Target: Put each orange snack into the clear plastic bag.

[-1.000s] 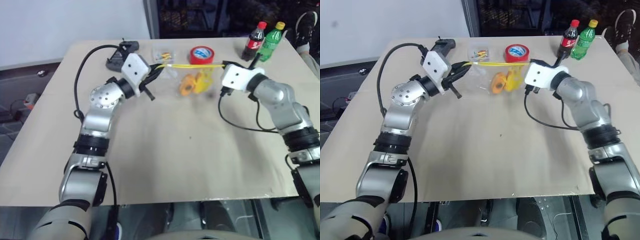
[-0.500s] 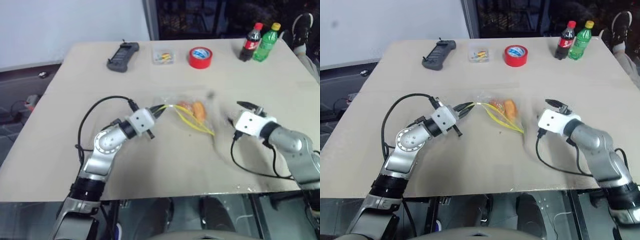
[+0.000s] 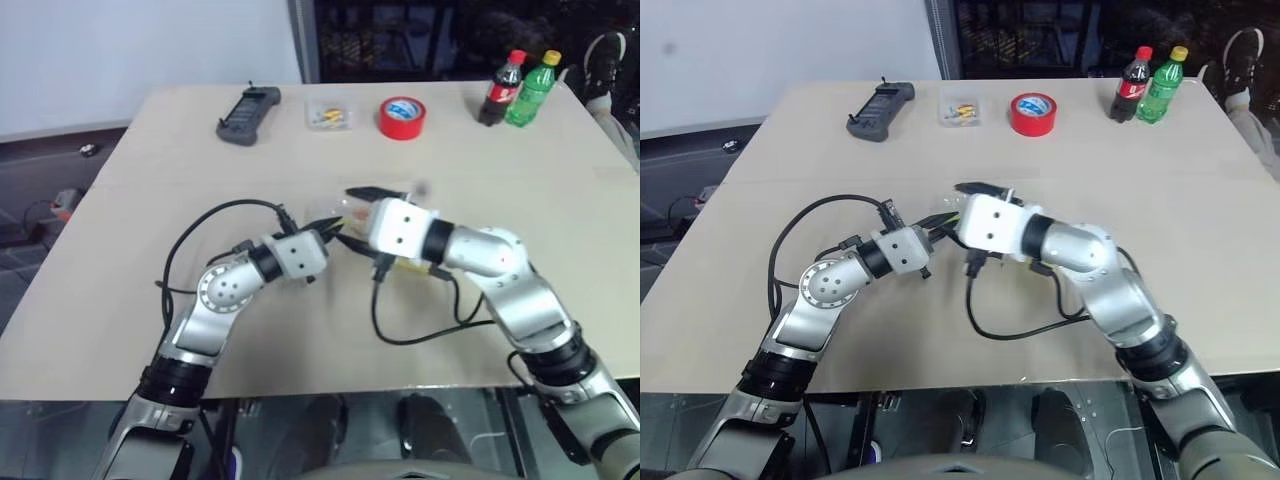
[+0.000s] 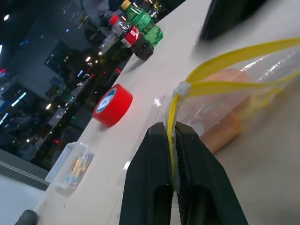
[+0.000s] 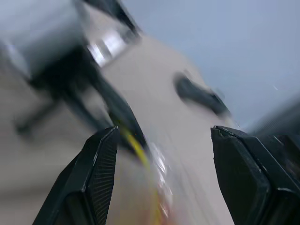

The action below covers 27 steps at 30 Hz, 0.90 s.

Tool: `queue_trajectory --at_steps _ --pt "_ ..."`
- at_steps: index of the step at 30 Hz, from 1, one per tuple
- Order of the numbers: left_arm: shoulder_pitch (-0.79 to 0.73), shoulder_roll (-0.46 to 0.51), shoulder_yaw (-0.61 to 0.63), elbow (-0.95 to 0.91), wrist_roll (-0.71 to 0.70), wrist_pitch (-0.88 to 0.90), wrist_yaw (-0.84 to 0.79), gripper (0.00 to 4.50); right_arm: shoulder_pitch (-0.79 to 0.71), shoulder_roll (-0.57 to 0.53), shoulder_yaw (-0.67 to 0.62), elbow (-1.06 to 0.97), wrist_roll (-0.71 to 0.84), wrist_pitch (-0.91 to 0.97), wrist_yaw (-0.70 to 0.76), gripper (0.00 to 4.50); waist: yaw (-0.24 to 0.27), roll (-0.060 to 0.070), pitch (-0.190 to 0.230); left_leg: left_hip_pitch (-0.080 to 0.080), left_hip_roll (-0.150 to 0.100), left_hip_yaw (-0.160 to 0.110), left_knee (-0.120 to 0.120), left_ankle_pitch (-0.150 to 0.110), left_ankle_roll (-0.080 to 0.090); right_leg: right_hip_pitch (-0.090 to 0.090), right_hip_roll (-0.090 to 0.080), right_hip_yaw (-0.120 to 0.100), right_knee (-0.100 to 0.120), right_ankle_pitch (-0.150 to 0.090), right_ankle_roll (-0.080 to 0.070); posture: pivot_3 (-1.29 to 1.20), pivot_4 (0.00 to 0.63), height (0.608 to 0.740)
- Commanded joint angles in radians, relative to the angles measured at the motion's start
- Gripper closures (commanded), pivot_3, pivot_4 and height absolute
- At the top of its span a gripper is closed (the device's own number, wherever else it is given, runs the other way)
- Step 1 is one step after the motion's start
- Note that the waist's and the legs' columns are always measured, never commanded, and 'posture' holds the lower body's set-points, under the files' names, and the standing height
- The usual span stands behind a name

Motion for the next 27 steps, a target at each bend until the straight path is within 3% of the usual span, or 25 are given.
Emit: queue_trajectory --at_steps 1,9,13,15,16,27 --pt "0.004 0.006 0.014 -0.052 -0.005 -0.003 0.011 4.50 -0.027 0.007 0.013 0.029 -0.030 -0.031 -0.006 2.08 0.006 0.000 0.000 0.000 -0.001 0.000 0.000 0.000 -0.001 0.000 -0.001 0.000 0.000 0.000 0.000 0.00 0.150 0.740" --pt "0.019 0.012 0.023 -0.074 -0.009 0.012 0.015 4.50 -0.050 0.003 0.014 0.108 -0.050 -0.047 0.007 2.08 -0.005 0.000 0.000 0.001 -0.001 0.001 -0.003 0.000 0.000 0.000 -0.001 0.001 -0.002 0.000 0.000 0.00 0.150 0.740" --pt "0.022 0.013 0.027 -0.077 -0.011 0.018 0.018 4.50 -0.051 0.004 0.008 0.122 -0.060 -0.044 0.003 3.05 -0.008 0.000 0.000 0.002 -0.001 0.001 -0.004 0.000 0.000 0.000 -0.001 0.001 -0.002 0.000 0.000 0.00 0.150 0.740" --pt "0.023 0.015 0.029 -0.078 -0.013 0.019 0.017 4.50 -0.049 0.005 0.007 0.121 -0.064 -0.046 0.004 4.06 -0.008 0.000 0.000 0.002 -0.001 0.001 -0.004 0.000 0.000 0.000 -0.001 0.002 -0.002 0.000 0.000 0.00 0.150 0.740" --pt "0.024 0.016 0.030 -0.078 -0.014 0.020 0.017 4.50 -0.047 0.003 0.008 0.117 -0.067 -0.045 0.006 4.35 -0.008 0.000 0.000 0.002 -0.001 0.001 -0.004 0.000 0.000 0.000 -0.001 0.002 -0.002 0.000 0.000 0.00 0.150 0.740" --pt "0.025 0.019 0.034 -0.075 -0.028 0.016 0.002 4.50 -0.033 -0.012 0.006 0.115 -0.057 -0.031 0.050 4.35 -0.007 0.000 0.000 0.002 -0.001 0.002 -0.004 0.000 0.000 0.000 -0.001 0.002 -0.002 0.000 0.000 0.00 0.150 0.740"
